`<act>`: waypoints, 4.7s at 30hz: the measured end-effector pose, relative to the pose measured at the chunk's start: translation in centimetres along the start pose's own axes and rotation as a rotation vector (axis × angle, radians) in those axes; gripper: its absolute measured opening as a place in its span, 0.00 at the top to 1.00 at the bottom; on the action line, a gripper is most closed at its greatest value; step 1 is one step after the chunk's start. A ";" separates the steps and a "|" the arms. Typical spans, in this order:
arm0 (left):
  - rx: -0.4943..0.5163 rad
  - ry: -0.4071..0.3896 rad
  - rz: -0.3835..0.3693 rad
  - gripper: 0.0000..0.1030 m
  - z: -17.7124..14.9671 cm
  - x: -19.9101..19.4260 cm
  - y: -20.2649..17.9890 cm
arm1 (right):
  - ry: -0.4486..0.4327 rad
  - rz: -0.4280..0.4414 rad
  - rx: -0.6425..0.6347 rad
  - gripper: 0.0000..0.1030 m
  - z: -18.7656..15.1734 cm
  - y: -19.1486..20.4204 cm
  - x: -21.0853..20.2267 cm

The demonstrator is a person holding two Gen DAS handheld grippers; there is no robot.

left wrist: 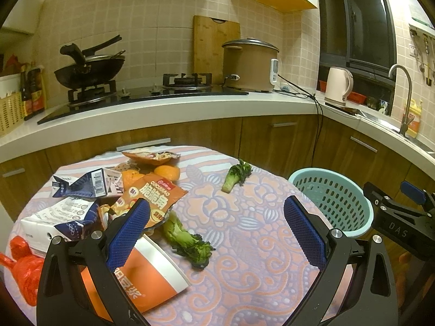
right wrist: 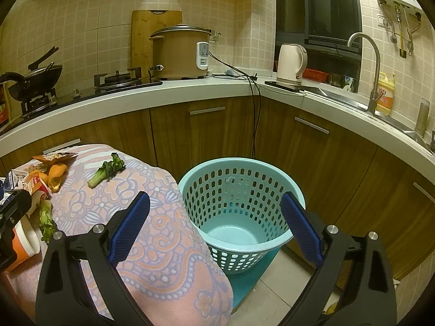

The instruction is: Collect trash

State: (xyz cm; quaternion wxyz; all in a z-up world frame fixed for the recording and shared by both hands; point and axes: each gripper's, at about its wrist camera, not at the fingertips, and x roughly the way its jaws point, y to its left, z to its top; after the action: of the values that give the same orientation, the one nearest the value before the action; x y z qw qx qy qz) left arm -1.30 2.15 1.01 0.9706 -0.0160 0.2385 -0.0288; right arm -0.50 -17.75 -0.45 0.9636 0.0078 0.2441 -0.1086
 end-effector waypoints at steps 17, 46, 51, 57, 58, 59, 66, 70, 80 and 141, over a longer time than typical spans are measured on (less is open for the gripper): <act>0.000 -0.008 0.008 0.07 -0.1 0.0 -0.1 | 0.003 0.029 -0.016 0.14 -0.1 0.8 -0.2; -0.129 0.003 0.211 0.07 0.9 -6.0 12.0 | -0.030 0.334 -0.219 0.36 3.2 13.7 -0.5; -0.156 0.084 0.178 0.07 0.3 -4.6 14.2 | -0.016 0.360 -0.251 0.36 2.8 15.6 0.1; -0.190 0.155 0.184 0.07 0.5 -2.4 15.3 | 0.003 0.368 -0.262 0.36 3.0 16.4 1.5; -0.190 0.161 0.176 0.07 0.7 -2.2 15.4 | 0.006 0.371 -0.261 0.36 3.2 16.4 1.8; -0.190 0.171 0.167 0.07 0.9 -1.9 15.6 | 0.009 0.375 -0.262 0.36 3.4 16.5 2.2; -0.170 0.282 0.169 0.07 -0.3 0.5 16.4 | 0.058 0.411 -0.254 0.36 4.4 15.9 6.4; -0.178 0.305 0.155 0.11 -1.2 1.3 16.6 | 0.128 0.396 -0.246 0.36 4.0 15.0 9.4; -0.148 0.347 0.163 0.18 -1.8 2.6 16.3 | 0.325 0.424 -0.175 0.36 2.8 14.7 14.6; -0.157 -0.006 -0.092 0.43 6.4 -1.5 3.3 | 0.150 0.467 -0.089 0.81 8.3 3.4 9.9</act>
State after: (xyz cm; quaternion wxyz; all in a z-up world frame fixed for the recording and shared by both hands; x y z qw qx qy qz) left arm 0.47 5.63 7.27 0.9647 -0.1029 0.2361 -0.0546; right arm 12.60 -17.04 2.10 0.9412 0.0297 0.3111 0.1288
